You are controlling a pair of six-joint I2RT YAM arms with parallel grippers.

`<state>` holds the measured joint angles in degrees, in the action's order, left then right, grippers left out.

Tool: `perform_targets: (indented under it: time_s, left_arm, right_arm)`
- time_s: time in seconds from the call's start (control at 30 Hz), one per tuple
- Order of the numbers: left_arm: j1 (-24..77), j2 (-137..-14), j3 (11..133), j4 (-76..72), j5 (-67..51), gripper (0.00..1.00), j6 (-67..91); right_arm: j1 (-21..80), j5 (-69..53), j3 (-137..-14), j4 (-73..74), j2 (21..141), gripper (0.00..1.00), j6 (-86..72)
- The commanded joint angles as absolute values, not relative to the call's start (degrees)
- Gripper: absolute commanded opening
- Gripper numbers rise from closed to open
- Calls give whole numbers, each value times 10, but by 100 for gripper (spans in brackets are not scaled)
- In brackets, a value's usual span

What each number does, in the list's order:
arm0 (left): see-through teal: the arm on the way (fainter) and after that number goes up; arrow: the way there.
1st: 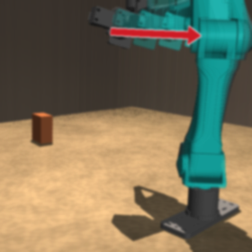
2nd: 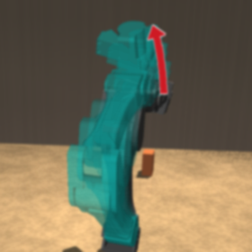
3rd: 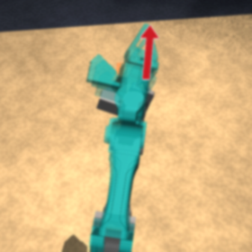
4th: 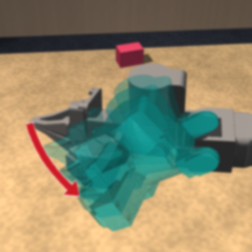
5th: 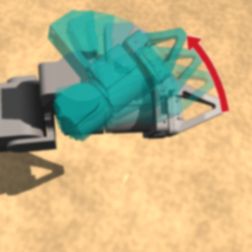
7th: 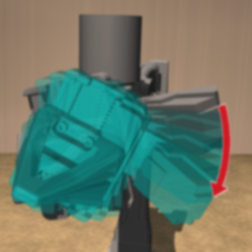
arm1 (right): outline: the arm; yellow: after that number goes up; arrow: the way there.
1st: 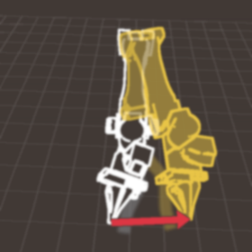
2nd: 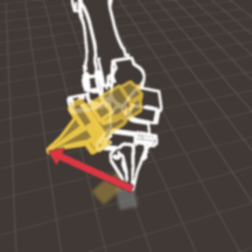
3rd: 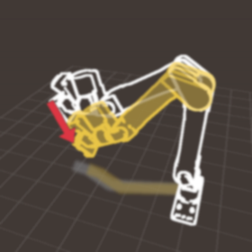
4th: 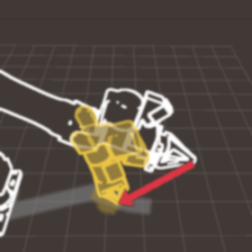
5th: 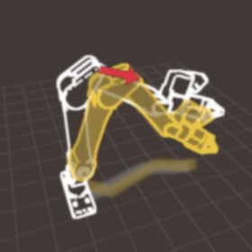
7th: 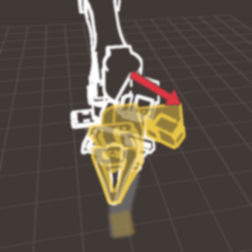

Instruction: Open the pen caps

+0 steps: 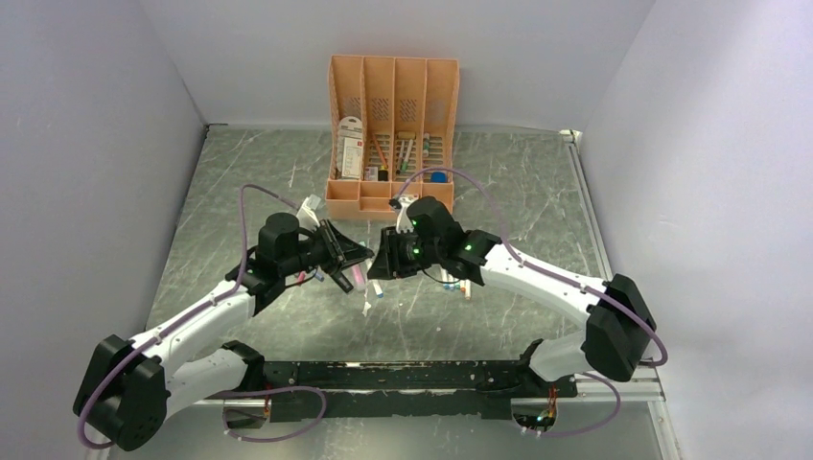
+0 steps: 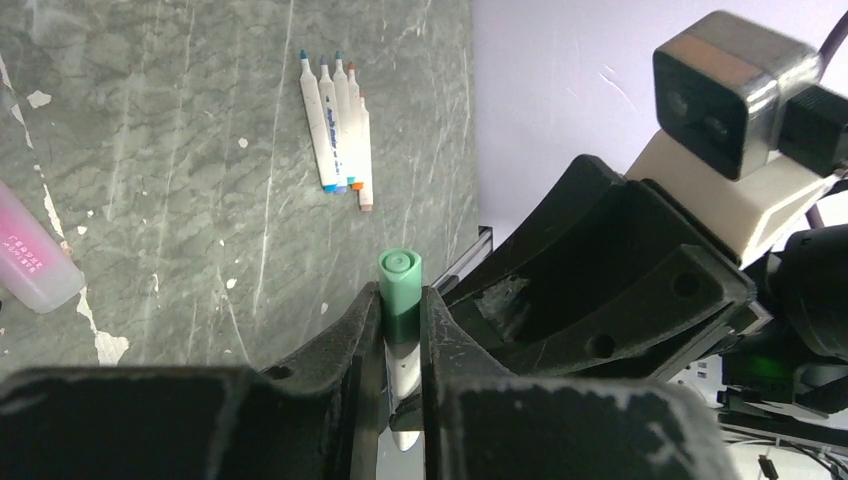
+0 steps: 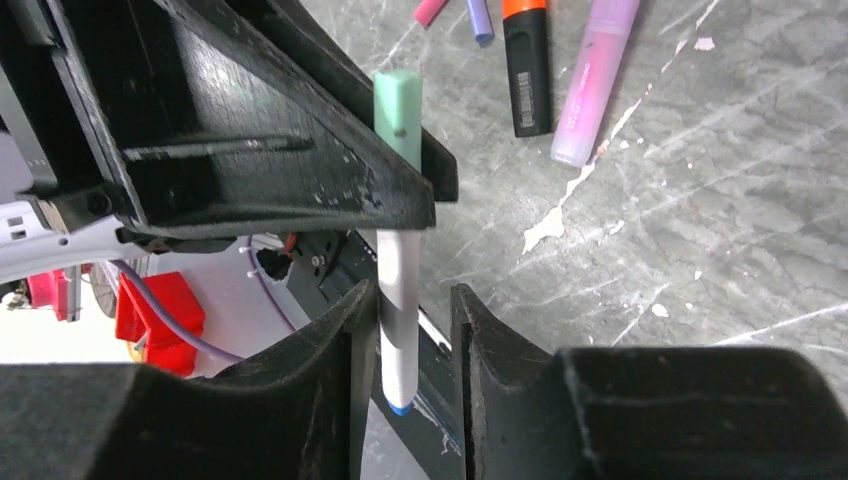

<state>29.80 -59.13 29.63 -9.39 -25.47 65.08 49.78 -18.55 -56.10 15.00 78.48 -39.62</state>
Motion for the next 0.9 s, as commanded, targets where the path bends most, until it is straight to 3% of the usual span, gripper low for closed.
perform_targets:
  time_s: [0.0, 0.03, 0.13, 0.2, 0.57, 0.77, 0.87]
  left_arm:
    - [306, -591, 324, -94, -255, 11, 641]
    - [306, -591, 325, -93, -254, 11, 640]
    - [308, -591, 329, -88, -250, 11, 636]
    - [309, -591, 327, -87, -245, 11, 634]
    - [296, -674, 423, -70, -186, 11, 549]
    - [125, -797, 586, -50, -258, 12, 490]
    - [101, -847, 665, -19, -281, 12, 466]
  right_arm:
    - [499, -177, -599, 155, 803, 30, -380]
    - [499, -178, -599, 154, 806, 29, -380]
    - [499, -187, -596, 147, 810, 8, -381]
    - [500, -191, -589, 144, 808, 0, -385]
    - [515, -184, -501, 140, 749, 0, -410]
    - [558, -157, -429, 140, 671, 0, -458]
    - [576, -143, -399, 145, 635, 0, -479]
